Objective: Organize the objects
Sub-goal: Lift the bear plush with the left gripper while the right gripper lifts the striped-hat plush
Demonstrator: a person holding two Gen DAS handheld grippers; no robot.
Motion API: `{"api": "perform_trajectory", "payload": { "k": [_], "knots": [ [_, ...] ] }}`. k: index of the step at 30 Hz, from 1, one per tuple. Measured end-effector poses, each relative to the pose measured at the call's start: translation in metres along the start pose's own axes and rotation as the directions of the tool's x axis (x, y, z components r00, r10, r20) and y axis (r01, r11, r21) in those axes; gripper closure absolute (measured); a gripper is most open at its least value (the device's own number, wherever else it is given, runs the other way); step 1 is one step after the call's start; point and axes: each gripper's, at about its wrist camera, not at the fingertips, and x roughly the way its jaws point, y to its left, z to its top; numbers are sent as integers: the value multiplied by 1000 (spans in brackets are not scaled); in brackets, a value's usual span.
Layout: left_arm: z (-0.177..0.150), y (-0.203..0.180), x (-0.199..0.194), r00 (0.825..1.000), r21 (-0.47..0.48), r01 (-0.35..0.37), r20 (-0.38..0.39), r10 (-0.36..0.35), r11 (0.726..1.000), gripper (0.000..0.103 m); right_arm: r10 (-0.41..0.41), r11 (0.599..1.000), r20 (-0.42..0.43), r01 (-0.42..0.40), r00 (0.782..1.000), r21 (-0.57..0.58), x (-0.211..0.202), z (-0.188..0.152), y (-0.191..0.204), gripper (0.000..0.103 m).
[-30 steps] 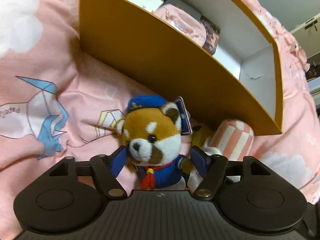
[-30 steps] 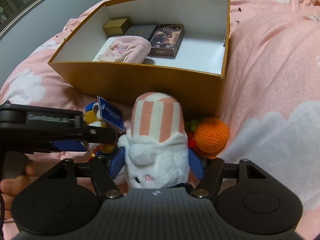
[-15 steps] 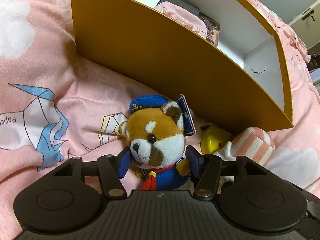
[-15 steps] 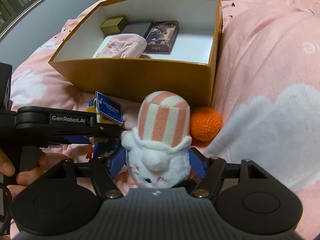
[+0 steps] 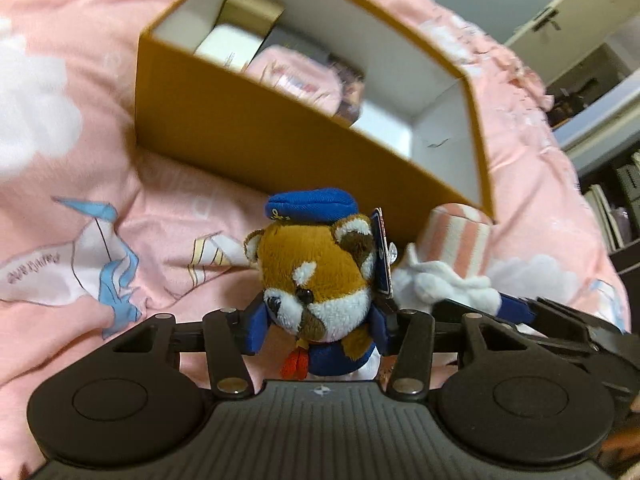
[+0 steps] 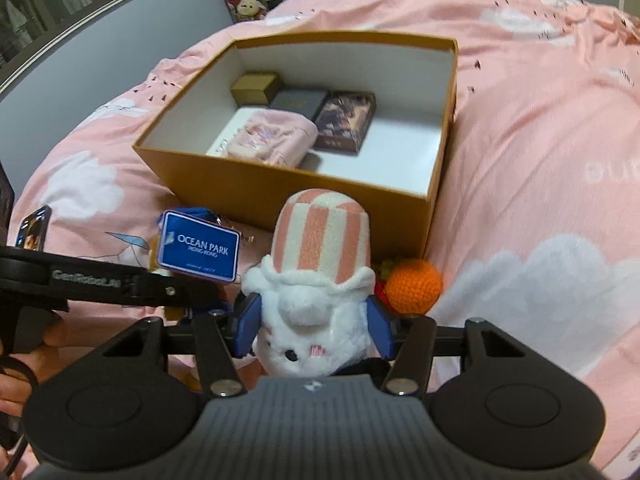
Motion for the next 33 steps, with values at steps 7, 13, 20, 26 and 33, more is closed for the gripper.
{"api": "perform_trajectory", "payload": {
  "k": [7, 13, 20, 26, 33],
  "knots": [
    [4, -21, -27, 995, 74, 78, 63, -83, 994, 47, -1, 999, 40, 3, 999, -46, -23, 14, 10, 46],
    [26, -46, -47, 978, 134, 115, 161, -136, 984, 47, 30, 998, 111, -23, 993, -61, -49, 35, 12, 46],
    [63, -75, -55, 956, 210, 55, 270, -112, 976, 47, -16, 994, 226, 39, 974, -99, -64, 71, 9, 46],
    [95, -90, -30, 970, 305, -14, 235, -61, 952, 47, -92, 987, 193, 115, 977, -111, -39, 103, -1, 46],
    [130, -67, 29, 992, 262, 97, 49, -114, 960, 47, -125, 989, 12, 125, 992, -73, 10, 120, -21, 46]
  ]
}}
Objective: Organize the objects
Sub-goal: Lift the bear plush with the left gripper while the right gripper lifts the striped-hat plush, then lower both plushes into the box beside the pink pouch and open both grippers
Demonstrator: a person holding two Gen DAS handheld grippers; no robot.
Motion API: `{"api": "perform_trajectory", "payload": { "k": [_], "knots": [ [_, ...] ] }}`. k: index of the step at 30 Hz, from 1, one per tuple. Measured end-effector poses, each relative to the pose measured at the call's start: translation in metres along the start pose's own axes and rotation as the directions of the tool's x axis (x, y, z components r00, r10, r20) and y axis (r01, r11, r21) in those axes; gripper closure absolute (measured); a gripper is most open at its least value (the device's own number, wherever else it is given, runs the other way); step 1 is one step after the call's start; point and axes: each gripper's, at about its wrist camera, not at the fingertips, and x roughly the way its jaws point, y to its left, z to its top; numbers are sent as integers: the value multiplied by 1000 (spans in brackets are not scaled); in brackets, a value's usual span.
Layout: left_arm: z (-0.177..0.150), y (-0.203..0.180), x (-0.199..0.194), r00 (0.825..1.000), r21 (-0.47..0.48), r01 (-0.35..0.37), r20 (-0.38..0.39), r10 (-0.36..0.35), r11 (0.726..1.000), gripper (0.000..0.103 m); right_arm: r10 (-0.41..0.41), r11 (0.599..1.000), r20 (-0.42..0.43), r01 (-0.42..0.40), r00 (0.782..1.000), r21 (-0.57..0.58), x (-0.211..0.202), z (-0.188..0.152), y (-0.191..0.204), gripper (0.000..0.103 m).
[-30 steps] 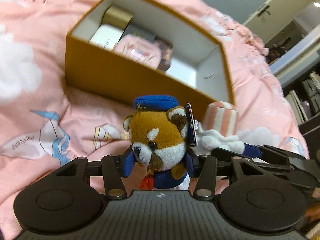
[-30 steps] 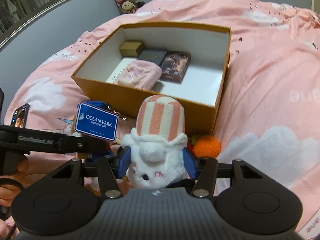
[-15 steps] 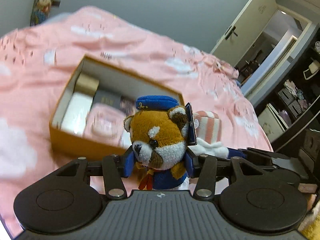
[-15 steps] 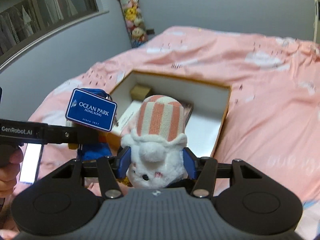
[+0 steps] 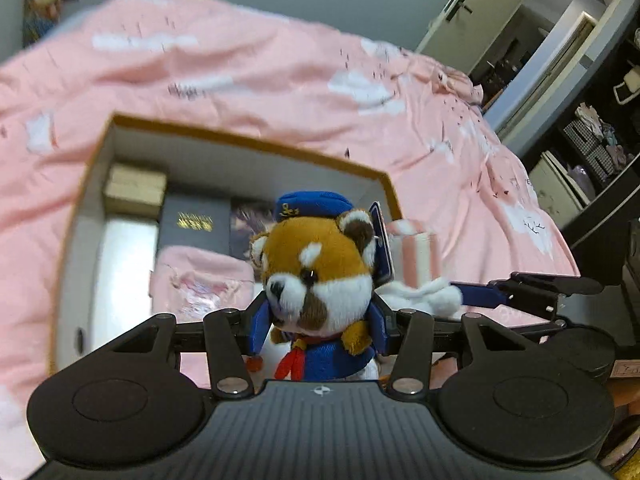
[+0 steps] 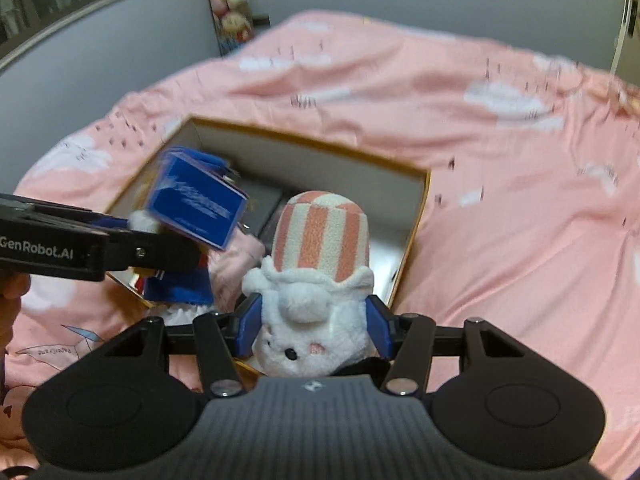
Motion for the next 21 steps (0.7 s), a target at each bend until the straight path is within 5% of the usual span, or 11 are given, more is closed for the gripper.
{"api": "perform_trajectory", "payload": {
  "k": [8, 13, 16, 21],
  "knots": [
    [13, -4, 32, 996, 70, 18, -87, -12, 997, 47, 4, 1000, -133, -2, 991, 15, 29, 13, -4, 46],
    [18, -6, 51, 983, 98, -108, -139, 122, 989, 48, -27, 997, -139, 36, 990, 65, 44, 20, -6, 48],
    [17, 3, 62, 981, 35, -55, -187, 61, 998, 48, -28, 996, -154, 40, 988, 77, 56, 20, -6, 49],
    [14, 7, 75, 973, 29, -65, -219, 70, 997, 47, -23, 997, -172, 35, 985, 63, 68, 20, -6, 50]
  ]
}}
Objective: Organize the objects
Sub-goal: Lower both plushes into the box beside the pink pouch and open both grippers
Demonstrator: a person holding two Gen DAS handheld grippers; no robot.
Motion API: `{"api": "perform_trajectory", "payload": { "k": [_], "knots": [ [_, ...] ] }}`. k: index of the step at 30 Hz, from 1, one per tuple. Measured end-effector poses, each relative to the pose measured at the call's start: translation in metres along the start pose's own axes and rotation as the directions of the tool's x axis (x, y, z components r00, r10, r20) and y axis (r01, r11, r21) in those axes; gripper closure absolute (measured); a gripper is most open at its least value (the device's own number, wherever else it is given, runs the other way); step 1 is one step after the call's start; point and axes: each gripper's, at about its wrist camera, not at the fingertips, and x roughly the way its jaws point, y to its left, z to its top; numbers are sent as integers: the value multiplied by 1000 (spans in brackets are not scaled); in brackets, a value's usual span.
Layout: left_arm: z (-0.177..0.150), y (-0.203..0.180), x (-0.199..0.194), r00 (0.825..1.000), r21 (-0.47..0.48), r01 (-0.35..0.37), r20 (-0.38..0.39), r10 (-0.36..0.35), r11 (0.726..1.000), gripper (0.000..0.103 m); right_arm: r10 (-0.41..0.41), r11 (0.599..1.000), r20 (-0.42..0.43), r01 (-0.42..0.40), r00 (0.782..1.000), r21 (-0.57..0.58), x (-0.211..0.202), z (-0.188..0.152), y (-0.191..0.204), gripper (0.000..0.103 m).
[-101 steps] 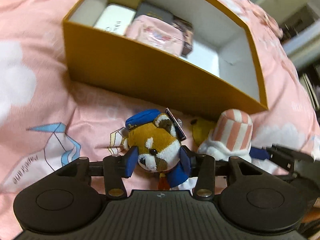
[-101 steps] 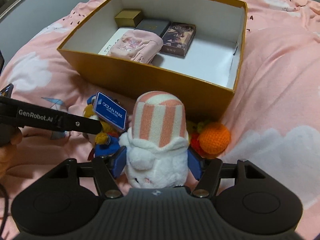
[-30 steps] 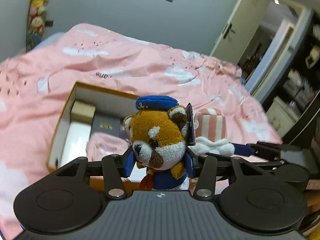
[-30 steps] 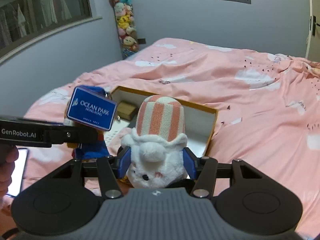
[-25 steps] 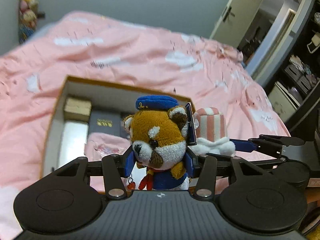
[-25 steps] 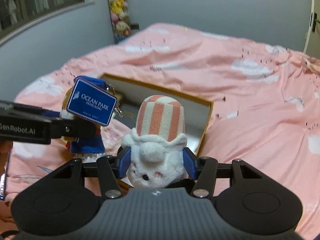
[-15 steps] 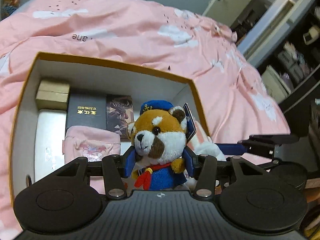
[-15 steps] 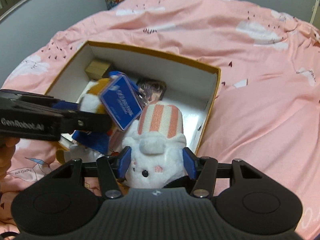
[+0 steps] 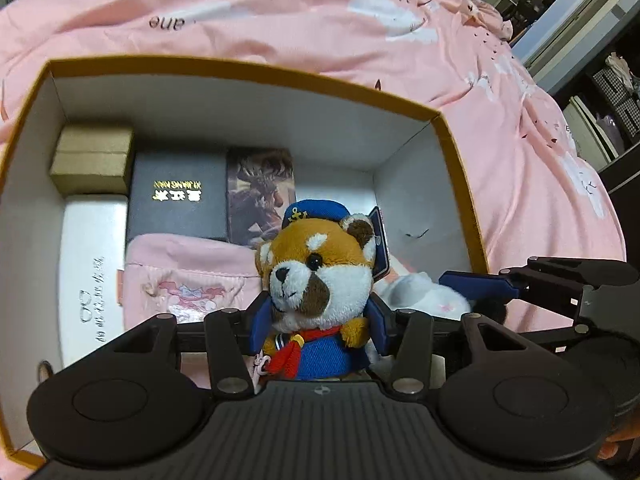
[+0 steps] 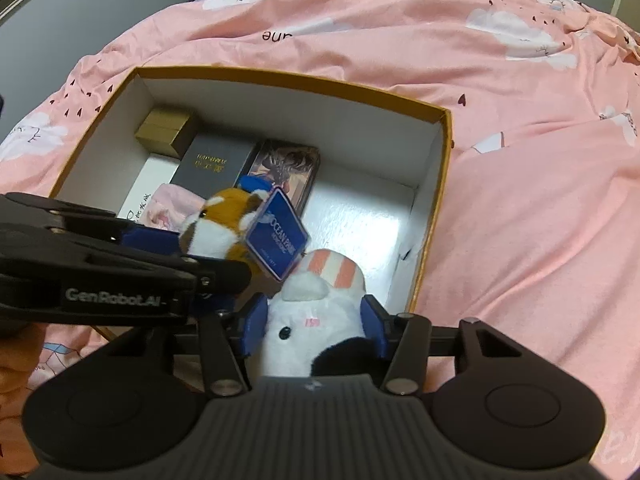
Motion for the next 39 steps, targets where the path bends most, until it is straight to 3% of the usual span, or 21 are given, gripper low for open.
{"api": "perform_trajectory", "payload": {
  "k": [8, 13, 19, 23, 26, 35, 39],
  "knots": [
    [-1, 9, 12, 998, -38, 7, -56, -9, 999, 41, 23, 997, 24, -21, 999, -76, -4, 1, -2, 52],
    [-8, 3, 7, 1000, -10, -6, -25, 6, 1000, 40, 41, 978, 18, -37, 999, -204, -23, -2, 1, 53],
    [-16, -1, -19, 999, 20, 8, 42, -9, 1000, 40, 32, 944, -37, -42, 999, -327, -35, -7, 3, 63],
    [-20, -6, -23, 999, 64, -25, 25, 24, 998, 62, 20, 935, -69, -43, 997, -352, -25, -12, 5, 75],
    [-22, -3, -15, 999, 54, -36, -4, 36, 998, 69, 30, 936, -97, -62, 995, -345, -16, -12, 4, 91],
    [-29, 4, 9, 997, 13, -33, -65, 34, 999, 75, 59, 948, -149, -102, 987, -301, 8, -10, 5, 92],
    [-32, 3, 10, 998, 2, -38, -57, 38, 999, 75, 59, 952, -154, -102, 986, -289, 8, -11, 4, 92]
  ]
}}
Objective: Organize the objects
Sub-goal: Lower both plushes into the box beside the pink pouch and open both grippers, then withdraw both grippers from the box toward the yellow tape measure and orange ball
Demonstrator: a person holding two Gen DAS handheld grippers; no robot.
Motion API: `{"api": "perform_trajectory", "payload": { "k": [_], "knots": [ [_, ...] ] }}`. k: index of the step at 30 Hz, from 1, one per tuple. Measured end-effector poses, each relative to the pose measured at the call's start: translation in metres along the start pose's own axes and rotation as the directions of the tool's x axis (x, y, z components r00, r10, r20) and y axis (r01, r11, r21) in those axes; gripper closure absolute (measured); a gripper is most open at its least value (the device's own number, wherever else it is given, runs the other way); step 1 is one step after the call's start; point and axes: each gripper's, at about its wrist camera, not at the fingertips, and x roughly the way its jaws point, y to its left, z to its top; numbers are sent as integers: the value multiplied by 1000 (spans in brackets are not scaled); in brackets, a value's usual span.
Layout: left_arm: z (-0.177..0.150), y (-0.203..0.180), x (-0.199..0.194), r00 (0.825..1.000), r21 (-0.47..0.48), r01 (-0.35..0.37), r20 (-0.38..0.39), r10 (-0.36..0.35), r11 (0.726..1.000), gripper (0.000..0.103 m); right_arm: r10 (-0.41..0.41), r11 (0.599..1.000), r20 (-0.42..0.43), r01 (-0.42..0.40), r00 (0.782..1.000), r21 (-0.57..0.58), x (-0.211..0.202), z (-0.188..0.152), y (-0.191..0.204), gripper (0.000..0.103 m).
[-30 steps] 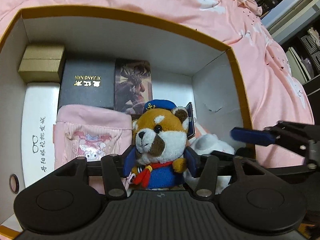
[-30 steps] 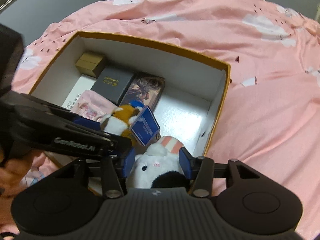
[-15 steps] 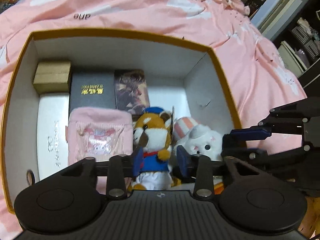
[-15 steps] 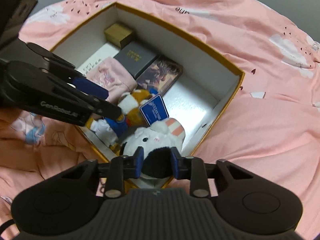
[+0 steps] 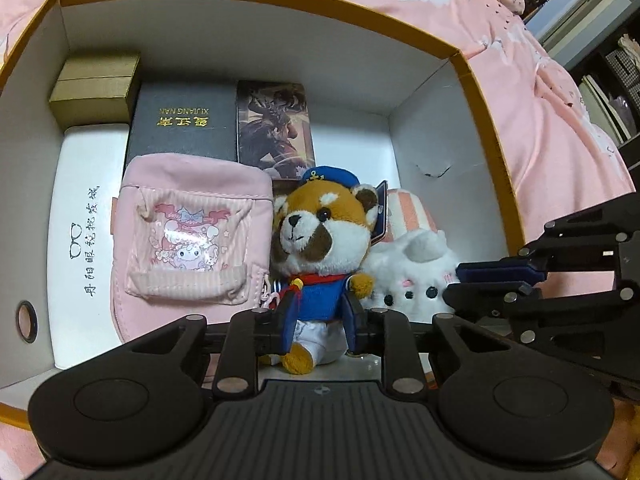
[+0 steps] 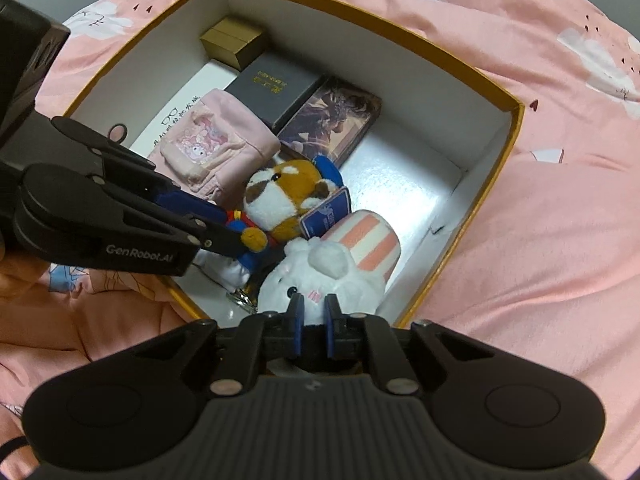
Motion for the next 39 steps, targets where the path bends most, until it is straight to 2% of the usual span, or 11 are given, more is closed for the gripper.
{"api": "perform_trajectory", "payload": {
  "k": [2, 6, 8, 12, 14, 18, 23, 28, 30, 36, 39],
  "knots": [
    [-1, -2, -7, 1000, 8, -5, 27, 5, 1000, 75, -5, 1000, 10, 5, 1000, 0, -3, -2, 1, 91],
    [-13, -19, -37, 986, 48, -32, 165, 23, 998, 74, -11, 1000, 101, 11, 995, -1, -25, -9, 8, 88],
    [-21, -28, -51, 971, 70, -37, 239, 19, 997, 73, -4, 1000, 168, 4, 986, 1, -40, -15, 15, 70],
    [-41, -45, -74, 934, 101, -46, 357, 7, 994, 69, -15, 1000, 292, 16, 956, -2, -68, -33, 30, 64],
    [-54, -52, -83, 916, 118, -67, 401, 14, 991, 64, -36, 999, 340, 37, 940, 4, -78, -44, 36, 48],
    [-74, -64, -89, 894, 135, -127, 445, 54, 983, 56, -96, 995, 404, 79, 910, 59, -87, -71, 44, 37],
    [-97, -65, -84, 910, 137, -109, 413, 43, 985, 55, -123, 986, 423, 63, 898, 154, -77, -102, 48, 37],
    [-108, -57, -61, 946, 98, -36, 325, 2, 995, 55, -179, 973, 414, 100, 893, 207, -52, -123, 53, 35],
    [-110, -54, -54, 955, 77, -40, 297, 16, 996, 55, -189, 971, 406, 107, 894, 216, -42, -128, 53, 35],
    [-112, -46, -34, 969, 44, -64, 242, 52, 997, 55, -245, 957, 368, 164, 897, 238, -21, -127, 49, 37],
    [-114, -40, -25, 973, 35, -55, 225, 45, 998, 55, -263, 953, 362, 182, 894, 243, -13, -127, 48, 44]
  ]
}}
